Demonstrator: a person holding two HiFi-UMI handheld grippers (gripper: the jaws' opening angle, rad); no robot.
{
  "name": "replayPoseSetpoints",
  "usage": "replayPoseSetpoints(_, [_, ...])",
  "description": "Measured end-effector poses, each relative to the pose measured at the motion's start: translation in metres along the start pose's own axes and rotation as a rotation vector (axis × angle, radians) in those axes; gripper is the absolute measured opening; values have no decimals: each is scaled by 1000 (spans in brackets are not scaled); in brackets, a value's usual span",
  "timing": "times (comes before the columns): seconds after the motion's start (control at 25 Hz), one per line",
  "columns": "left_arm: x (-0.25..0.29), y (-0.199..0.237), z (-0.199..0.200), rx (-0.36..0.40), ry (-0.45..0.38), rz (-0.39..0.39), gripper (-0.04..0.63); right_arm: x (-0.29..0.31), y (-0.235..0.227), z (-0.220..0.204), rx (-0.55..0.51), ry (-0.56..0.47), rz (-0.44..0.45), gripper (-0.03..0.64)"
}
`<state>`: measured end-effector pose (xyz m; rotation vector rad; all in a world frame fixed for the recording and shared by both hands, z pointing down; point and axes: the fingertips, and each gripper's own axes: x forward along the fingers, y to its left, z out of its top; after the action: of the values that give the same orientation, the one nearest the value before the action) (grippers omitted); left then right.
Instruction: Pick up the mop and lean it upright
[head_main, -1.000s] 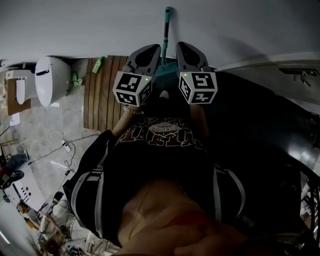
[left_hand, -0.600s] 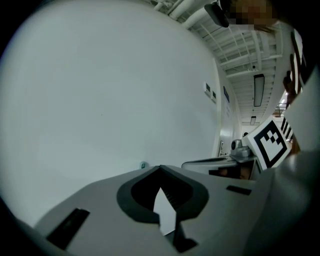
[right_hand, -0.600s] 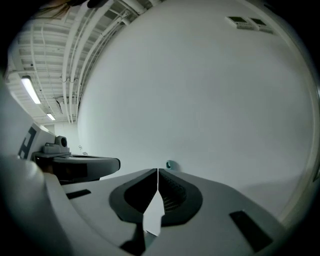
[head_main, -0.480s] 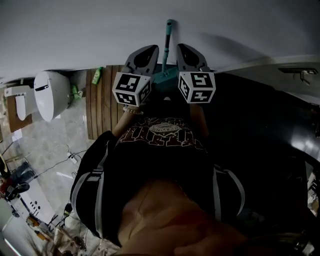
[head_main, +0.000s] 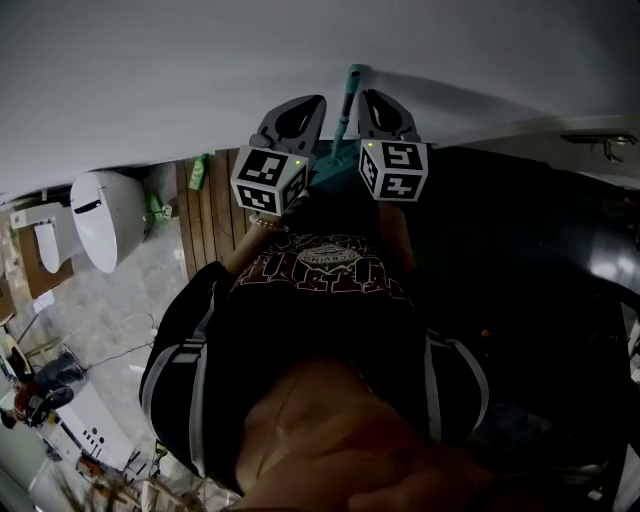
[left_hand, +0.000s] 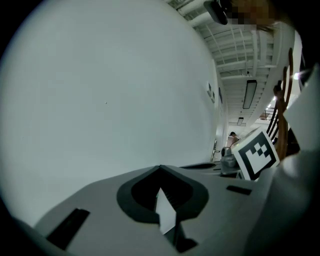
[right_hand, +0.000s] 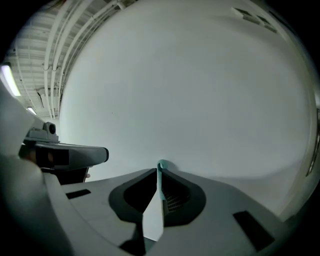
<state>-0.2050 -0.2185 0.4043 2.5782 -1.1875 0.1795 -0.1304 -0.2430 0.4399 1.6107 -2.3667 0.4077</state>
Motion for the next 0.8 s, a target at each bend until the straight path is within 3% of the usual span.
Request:
replayPoseSetpoints(0.12, [3,10,3,12,10,-32,38,15,1,-4,2,19,-33,23])
replayPoseSetpoints(0.24, [4,23,5,18,14,-54,38,32,5,-11,10,51,-48,100])
replayPoseSetpoints(0.32, [4,30,4,17,16,-61,38,42,7,-17,8,69,-58,113])
replayPoseSetpoints(0.8, [2,53,-1,0,26,-69,38,75,-10,-32,-23,121,-179,124])
